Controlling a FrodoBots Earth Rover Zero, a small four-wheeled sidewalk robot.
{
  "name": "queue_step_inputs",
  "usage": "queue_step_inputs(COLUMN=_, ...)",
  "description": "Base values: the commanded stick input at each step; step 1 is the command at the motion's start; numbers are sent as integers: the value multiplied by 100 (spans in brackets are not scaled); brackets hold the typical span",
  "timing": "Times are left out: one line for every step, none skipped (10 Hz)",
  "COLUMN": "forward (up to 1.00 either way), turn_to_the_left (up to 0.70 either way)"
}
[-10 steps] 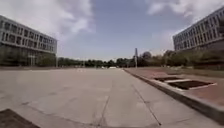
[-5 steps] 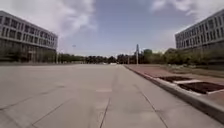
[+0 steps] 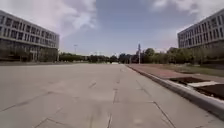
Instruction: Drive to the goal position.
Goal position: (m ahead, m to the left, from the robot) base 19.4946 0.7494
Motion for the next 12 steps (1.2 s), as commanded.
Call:
queue_step_inputs(forward=100, turn_to_the_left=0)
queue_step_inputs(forward=100, turn_to_the_left=0)
queue_step_inputs(forward=100, turn_to_the_left=0)
queue_step_inputs(forward=100, turn_to_the_left=0)
queue_step_inputs(forward=100, turn_to_the_left=0)
queue_step_inputs(forward=100, turn_to_the_left=0)
queue_step_inputs(forward=100, turn_to_the_left=0)
queue_step_inputs(forward=100, turn_to_the_left=0)
queue_step_inputs(forward=100, turn_to_the_left=0)
queue_step_inputs(forward=100, turn_to_the_left=0)
queue_step_inputs(forward=100, turn_to_the_left=0)
queue_step_inputs(forward=100, turn_to_the_left=0)
